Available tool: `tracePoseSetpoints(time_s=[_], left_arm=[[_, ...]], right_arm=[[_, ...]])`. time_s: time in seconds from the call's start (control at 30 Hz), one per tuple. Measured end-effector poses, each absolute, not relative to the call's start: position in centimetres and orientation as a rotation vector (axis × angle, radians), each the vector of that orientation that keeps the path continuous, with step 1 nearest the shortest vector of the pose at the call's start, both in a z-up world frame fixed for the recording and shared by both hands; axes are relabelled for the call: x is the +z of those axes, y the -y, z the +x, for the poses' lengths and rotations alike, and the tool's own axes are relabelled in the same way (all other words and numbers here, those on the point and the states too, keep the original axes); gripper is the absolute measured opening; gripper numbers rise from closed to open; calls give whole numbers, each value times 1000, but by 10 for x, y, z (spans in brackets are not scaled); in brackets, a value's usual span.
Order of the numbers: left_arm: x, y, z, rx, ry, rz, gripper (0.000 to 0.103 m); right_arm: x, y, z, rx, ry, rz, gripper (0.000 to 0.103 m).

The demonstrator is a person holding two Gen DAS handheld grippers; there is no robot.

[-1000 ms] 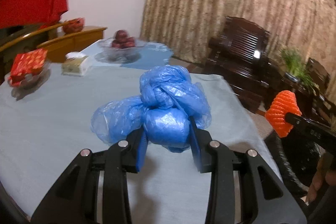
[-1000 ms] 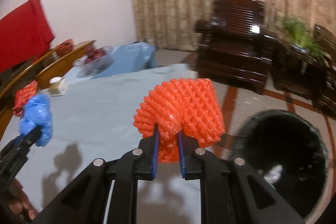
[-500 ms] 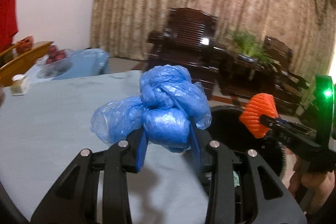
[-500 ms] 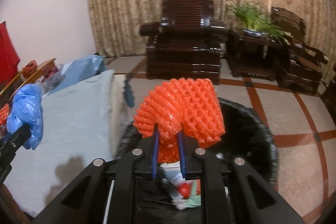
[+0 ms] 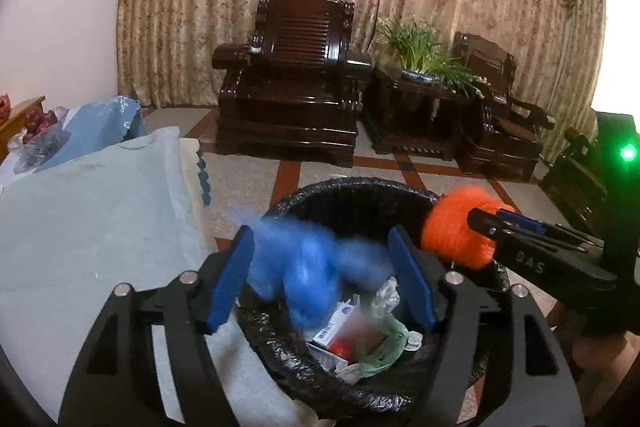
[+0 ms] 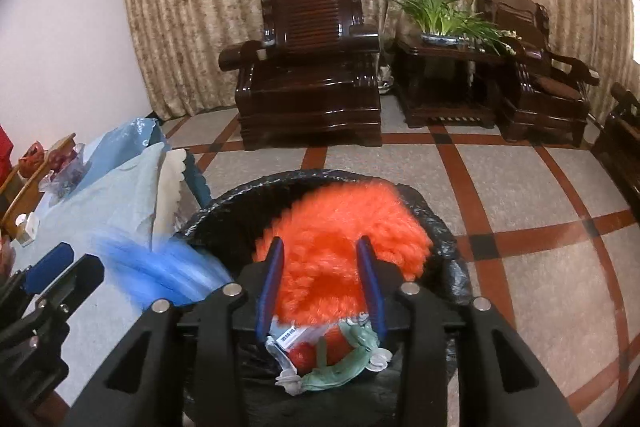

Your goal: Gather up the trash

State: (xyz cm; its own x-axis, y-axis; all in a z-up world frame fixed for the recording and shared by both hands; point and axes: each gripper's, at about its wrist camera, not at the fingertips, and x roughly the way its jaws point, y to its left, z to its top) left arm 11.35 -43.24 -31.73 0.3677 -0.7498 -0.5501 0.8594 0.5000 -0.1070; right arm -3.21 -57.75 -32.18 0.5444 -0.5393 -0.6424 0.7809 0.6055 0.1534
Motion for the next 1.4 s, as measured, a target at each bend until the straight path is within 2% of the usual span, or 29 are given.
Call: tracePoseSetpoints(time_s=[0.07,0.23,0.33,0.5,0.6,0.7,0.87,1.1,1.4], left_arm=[[-318,432,116,-1040,-585,212,72],[-311,413,124,-1009,-586,189,72],[-300,393,127,-980,-590,162,77],[-272,349,122,-926,-566,138,91],[-249,321,116,-888,-523,147,96],[-222,287,107,-781,-466,161,98],[-175,223,97,-571,-420,81,98],[-110,128,87,-399,-387,-6,98],[-41,67,53,-218,-293,-4,98]], right_arm=[[-323,579,-33,-808,-595,455,44],[-318,577,-38,-820,-578,462,44],[-307,566,-41,-823,-564,454,48],[-276,523,-42,-815,-521,405,71],[-252,493,-40,-807,-499,356,87],[-222,459,-42,-807,-463,293,97],[-172,408,-42,-813,-456,175,97],[-127,364,-31,-684,-483,212,97],[-34,289,-42,-645,-228,80,97]])
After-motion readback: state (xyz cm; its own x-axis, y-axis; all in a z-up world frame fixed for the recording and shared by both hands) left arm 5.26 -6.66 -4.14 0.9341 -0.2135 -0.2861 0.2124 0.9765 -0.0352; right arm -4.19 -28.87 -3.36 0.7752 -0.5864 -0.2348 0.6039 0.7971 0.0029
